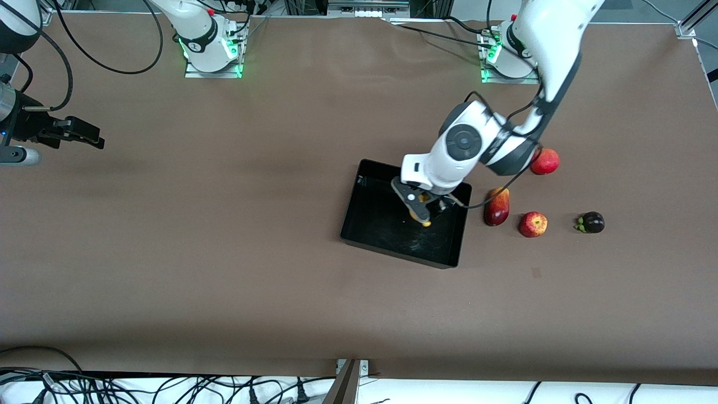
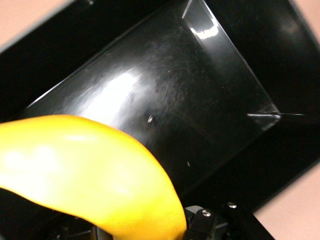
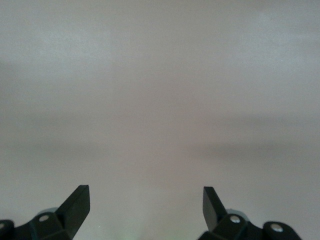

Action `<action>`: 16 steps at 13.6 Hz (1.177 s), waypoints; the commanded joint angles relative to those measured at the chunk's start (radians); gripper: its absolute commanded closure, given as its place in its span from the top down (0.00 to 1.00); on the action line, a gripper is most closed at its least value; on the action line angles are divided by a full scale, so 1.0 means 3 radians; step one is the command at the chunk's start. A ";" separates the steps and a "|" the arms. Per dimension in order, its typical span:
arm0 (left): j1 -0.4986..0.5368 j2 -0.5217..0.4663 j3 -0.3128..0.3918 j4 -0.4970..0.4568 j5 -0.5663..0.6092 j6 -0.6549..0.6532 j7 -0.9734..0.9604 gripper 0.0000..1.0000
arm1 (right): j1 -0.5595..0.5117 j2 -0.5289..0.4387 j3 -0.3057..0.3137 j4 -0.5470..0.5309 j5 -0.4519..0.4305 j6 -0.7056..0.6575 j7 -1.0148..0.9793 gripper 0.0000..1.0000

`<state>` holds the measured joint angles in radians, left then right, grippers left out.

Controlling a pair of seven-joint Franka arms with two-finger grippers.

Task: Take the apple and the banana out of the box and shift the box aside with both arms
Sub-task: 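Lift the yellow banana up out of the tray with the left gripper, then place the banana beside the apples while the right gripper reaches the tray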

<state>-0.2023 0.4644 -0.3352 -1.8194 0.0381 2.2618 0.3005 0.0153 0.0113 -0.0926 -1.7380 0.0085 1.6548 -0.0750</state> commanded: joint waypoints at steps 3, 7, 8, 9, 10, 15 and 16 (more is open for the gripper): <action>0.0790 -0.0408 -0.0043 -0.0051 -0.0347 -0.0585 0.0300 0.00 | 0.0051 0.0034 0.0007 0.0077 -0.0013 -0.0065 0.0050 1.00; 0.1608 -0.0153 0.0003 0.0015 -0.0311 -0.0560 0.1077 0.00 | 0.0378 0.0202 0.0058 0.0153 0.0134 -0.0255 0.0177 1.00; 0.1691 -0.0005 0.0064 0.0198 -0.0296 -0.0560 0.1287 0.00 | 0.0495 0.0349 0.0084 0.0240 0.0323 -0.0249 0.0447 1.00; 0.1722 0.0148 0.0186 0.0337 -0.0296 -0.0555 0.1481 0.00 | 0.0592 0.0508 0.0089 0.0377 0.0426 -0.0254 0.0763 1.00; 0.1733 0.0266 0.0273 0.0394 -0.0306 -0.0544 0.1610 0.00 | 0.0679 0.0661 0.0104 0.0449 0.0604 -0.0234 0.1095 1.00; 0.1768 0.0650 0.0335 0.0456 -0.0362 -0.0376 0.1307 0.00 | 0.1481 0.1184 0.0125 0.0670 0.0872 0.0643 0.2598 1.00; 0.1768 0.0651 0.0335 0.0456 -0.0367 -0.0376 0.1046 0.00 | 0.1640 0.1291 0.0125 0.0670 0.0867 0.0858 0.2921 1.00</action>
<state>0.3352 0.6470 -0.2362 -1.7154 -0.0450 2.1610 0.7048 0.4217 0.3453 -0.0449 -1.5730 0.2614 1.8424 0.6426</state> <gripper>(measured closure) 0.947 0.000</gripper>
